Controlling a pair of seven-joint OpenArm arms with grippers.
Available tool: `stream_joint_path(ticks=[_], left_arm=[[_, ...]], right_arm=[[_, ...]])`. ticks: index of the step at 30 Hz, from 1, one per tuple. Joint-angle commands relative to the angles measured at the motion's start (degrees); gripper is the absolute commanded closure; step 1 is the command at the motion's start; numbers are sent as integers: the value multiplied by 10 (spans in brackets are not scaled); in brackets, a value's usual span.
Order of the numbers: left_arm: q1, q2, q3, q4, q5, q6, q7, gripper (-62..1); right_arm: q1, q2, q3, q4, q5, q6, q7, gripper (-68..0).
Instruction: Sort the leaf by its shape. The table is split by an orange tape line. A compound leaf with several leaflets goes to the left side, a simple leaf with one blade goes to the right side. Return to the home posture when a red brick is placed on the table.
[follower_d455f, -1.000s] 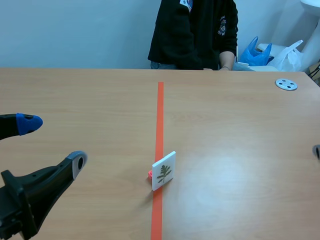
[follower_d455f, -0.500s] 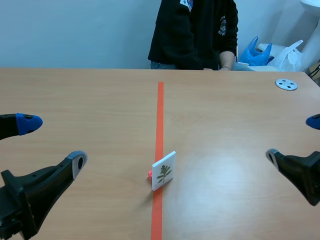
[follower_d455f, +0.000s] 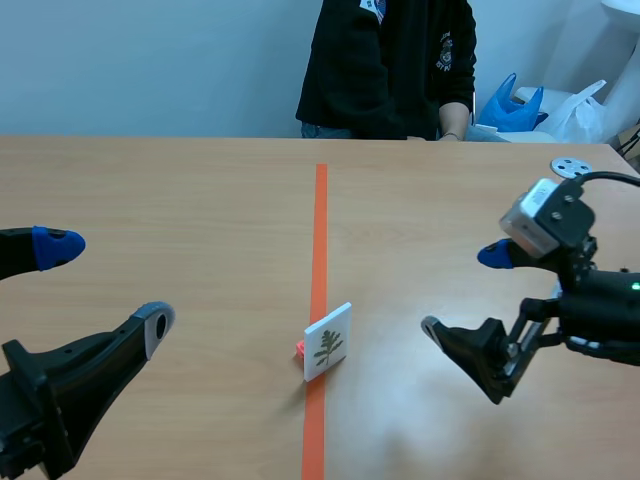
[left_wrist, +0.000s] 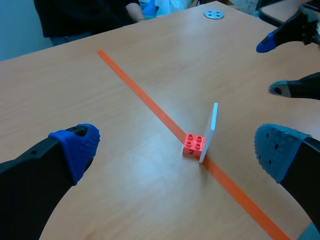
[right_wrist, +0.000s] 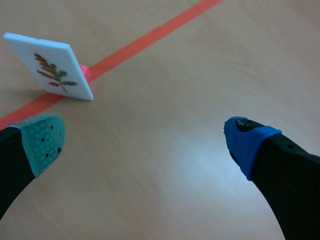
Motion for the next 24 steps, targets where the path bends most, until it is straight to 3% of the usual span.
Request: stream_joint_path(ticks=[1, 10, 13, 16, 24], left_arm=[[-2, 4, 2, 9, -3, -1, -8, -623], [-2, 4, 2, 9, -3, -1, -8, -623], [-2, 4, 2, 9, -3, -1, -8, -623], [-2, 4, 2, 9, -3, -1, -8, -623], [-2, 4, 2, 9, -3, -1, -8, -623]], right_arm=[[28, -13, -11, -9, -4, 0, 17, -679], [144, -96, -145, -124, -72, -1, 57, -679], [166, -119, -178, -149, -93, -16, 62, -679], [178, -136, -199, -166, -97, -31, 64, -679], [183, -161, -231, -181, -122, -33, 70, -669]])
